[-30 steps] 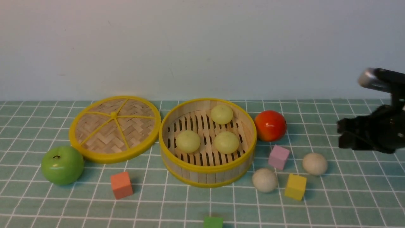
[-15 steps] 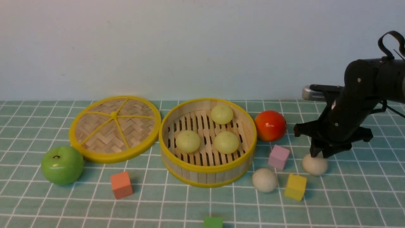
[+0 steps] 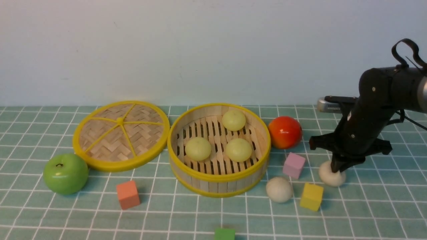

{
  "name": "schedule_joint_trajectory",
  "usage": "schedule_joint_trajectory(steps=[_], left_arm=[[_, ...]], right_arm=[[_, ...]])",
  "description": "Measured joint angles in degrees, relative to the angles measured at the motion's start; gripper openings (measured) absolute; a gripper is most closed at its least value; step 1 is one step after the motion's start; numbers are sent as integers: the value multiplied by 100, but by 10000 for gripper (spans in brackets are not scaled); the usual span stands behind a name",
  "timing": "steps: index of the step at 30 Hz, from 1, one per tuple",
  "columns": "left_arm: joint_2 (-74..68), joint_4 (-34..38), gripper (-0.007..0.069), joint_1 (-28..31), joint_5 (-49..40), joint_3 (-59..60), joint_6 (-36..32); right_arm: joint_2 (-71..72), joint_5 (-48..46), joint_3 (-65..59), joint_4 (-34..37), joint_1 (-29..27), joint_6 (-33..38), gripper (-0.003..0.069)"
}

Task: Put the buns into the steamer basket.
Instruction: Use the right arm to grab a steamed stuffed bun, then use the right arm to put the steamed stuffed bun into the steamer

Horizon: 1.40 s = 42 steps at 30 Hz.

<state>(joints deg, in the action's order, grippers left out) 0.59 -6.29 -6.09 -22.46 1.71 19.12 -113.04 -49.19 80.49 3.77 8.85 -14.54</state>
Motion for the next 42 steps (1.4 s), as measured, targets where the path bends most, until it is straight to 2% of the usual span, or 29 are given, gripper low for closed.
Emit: schedule_joint_trajectory(steps=[6, 9, 15, 19, 25, 37, 40, 41, 42], left_arm=[[0, 0, 63, 0, 0, 0, 0], [0, 0, 69, 0, 0, 0, 0], [0, 0, 74, 0, 0, 0, 0], [0, 0, 76, 0, 0, 0, 0], [0, 0, 82, 0, 0, 0, 0], [0, 0, 90, 0, 0, 0, 0], [0, 0, 92, 0, 0, 0, 0], [0, 0, 92, 0, 0, 0, 0], [0, 0, 92, 0, 0, 0, 0]], right_arm=[[682, -99, 159, 178, 63, 177, 12], [1075, 236, 353, 731, 310, 623, 12], [992, 1007, 431, 2345, 1331, 1766, 12], [571, 1248, 496, 2870, 1707, 2129, 12], [86, 1308, 621, 3112, 1785, 2190, 12], [-459, 1353, 629, 3162, 1929, 2238, 26], [-445, 1364, 647, 3162, 1929, 2238, 88], [-439, 1364, 647, 3162, 1929, 2238, 88], [-380, 1355, 647, 3144, 1929, 2238, 146]])
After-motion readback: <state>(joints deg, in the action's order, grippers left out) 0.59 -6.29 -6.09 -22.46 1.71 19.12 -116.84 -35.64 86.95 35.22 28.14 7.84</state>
